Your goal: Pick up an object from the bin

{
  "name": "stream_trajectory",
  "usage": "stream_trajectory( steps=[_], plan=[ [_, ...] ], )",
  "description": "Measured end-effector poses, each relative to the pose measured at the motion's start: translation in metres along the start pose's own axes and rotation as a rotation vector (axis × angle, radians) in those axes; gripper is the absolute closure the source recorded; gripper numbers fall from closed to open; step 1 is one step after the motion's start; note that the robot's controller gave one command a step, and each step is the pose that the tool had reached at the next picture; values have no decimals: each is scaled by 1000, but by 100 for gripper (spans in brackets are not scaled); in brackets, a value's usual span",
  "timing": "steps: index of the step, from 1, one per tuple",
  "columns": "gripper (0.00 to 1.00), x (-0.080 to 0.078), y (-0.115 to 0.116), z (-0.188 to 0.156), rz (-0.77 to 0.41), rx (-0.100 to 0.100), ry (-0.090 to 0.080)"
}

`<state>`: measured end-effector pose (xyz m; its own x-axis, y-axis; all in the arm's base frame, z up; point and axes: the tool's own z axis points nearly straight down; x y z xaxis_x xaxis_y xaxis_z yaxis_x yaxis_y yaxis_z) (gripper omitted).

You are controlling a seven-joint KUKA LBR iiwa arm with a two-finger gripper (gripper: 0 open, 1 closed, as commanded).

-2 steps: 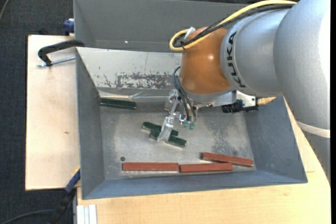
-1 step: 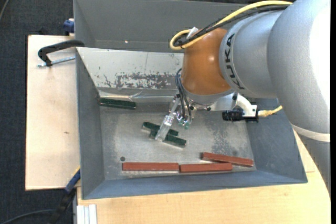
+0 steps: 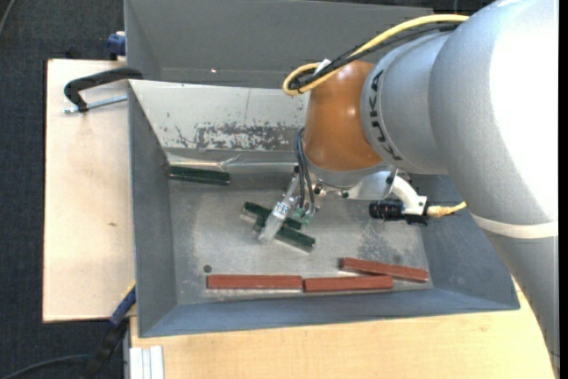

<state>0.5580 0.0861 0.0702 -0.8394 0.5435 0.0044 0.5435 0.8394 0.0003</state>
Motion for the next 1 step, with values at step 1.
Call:
stream_trajectory(
  steps=[1],
  plan=[
    [0, 0, 1, -1, -1, -1, -2]
  ],
)
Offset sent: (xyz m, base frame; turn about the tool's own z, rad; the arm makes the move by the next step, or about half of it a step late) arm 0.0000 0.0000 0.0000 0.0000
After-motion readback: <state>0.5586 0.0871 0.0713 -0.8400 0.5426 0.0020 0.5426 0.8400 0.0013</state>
